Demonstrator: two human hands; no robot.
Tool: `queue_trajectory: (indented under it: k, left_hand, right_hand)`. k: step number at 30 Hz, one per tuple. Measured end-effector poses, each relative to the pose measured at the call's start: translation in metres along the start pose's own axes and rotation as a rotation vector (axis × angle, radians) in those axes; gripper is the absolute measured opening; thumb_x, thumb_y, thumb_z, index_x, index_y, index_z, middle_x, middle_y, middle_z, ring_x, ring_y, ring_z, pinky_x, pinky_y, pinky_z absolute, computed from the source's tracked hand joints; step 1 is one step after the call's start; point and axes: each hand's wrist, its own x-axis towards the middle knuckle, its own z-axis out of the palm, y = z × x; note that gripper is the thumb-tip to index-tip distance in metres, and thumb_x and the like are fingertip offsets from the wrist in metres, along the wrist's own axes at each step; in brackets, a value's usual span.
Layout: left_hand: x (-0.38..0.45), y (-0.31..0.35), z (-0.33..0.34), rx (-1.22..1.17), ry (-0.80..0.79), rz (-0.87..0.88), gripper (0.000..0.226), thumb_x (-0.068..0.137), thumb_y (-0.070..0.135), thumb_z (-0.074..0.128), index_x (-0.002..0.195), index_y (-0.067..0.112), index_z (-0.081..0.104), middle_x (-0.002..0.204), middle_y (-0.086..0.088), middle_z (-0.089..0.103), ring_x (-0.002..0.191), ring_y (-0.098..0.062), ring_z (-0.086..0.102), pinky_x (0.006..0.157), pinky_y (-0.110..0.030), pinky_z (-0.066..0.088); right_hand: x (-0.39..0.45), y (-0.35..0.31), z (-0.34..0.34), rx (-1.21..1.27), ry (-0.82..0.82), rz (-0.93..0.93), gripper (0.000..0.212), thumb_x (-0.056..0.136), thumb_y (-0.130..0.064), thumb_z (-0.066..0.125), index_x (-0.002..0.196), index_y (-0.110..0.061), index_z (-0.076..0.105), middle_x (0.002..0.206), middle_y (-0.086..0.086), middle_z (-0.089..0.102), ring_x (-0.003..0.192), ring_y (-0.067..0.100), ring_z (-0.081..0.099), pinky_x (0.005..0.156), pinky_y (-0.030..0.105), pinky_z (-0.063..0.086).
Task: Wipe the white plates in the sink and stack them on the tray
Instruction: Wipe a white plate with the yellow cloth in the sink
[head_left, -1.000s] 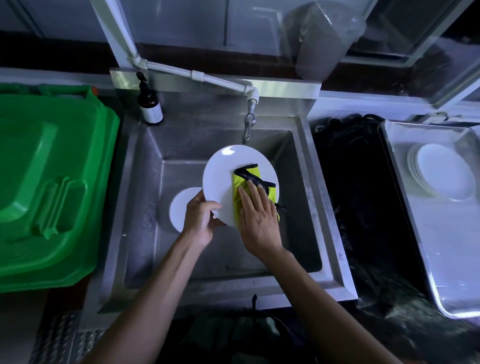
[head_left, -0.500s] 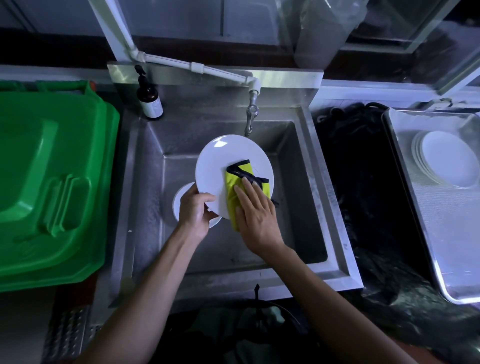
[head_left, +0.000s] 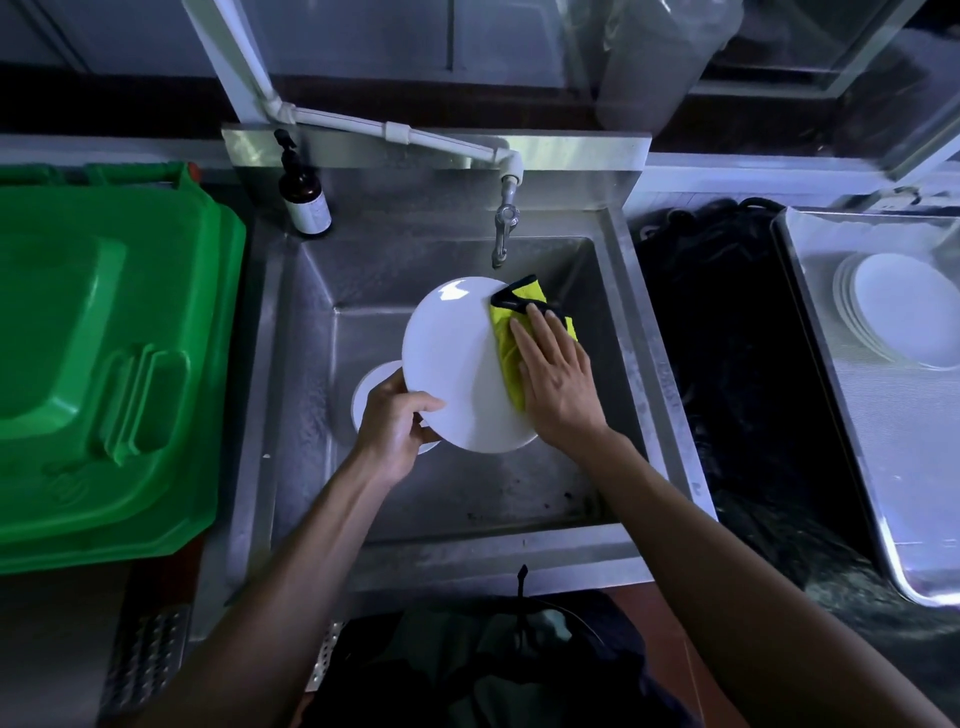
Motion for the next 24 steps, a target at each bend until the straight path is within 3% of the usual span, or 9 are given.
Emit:
queue_trajectory:
  k: [11, 18, 24]
  left_hand:
    - [-0.005, -0.003, -0.008, 0.058, -0.08, -0.011, 0.042, 0.062, 0.003, 0.06, 0.097, 0.02, 0.076, 0.103, -0.014, 0.073, 0.09, -0.032, 0.067, 0.075, -0.051, 0.054]
    - [-0.012, 0.001, -0.006, 0.064, -0.176, -0.012, 0.043, 0.064, 0.0, 0.058, 0.09, 0.029, 0.076, 0.097, -0.01, 0.072, 0.084, -0.026, 0.068, 0.069, -0.042, 0.056]
    - [-0.01, 0.004, -0.008, 0.07, -0.174, 0.001, 0.043, 0.065, -0.001, 0.056, 0.103, 0.017, 0.067, 0.093, -0.01, 0.062, 0.086, -0.026, 0.06, 0.072, -0.04, 0.054]
  right_hand:
    - [0.016, -0.013, -0.007, -0.071, -0.037, -0.176, 0.06, 0.1, -0.025, 0.028, 0.16, -0.019, 0.021, 0.169, 0.004, 0.007, 0.156, 0.029, 0.001, 0.124, 0.051, 0.013]
    - [0.017, -0.039, -0.006, -0.01, -0.009, -0.333, 0.059, 0.1, -0.015, 0.045, 0.158, -0.018, 0.03, 0.168, 0.002, 0.017, 0.155, 0.028, 0.01, 0.121, 0.047, 0.02]
    - [0.005, -0.058, -0.008, 0.056, -0.057, -0.492, 0.061, 0.101, -0.033, 0.049, 0.156, -0.015, 0.033, 0.166, 0.004, 0.021, 0.154, 0.029, 0.016, 0.119, 0.051, 0.024]
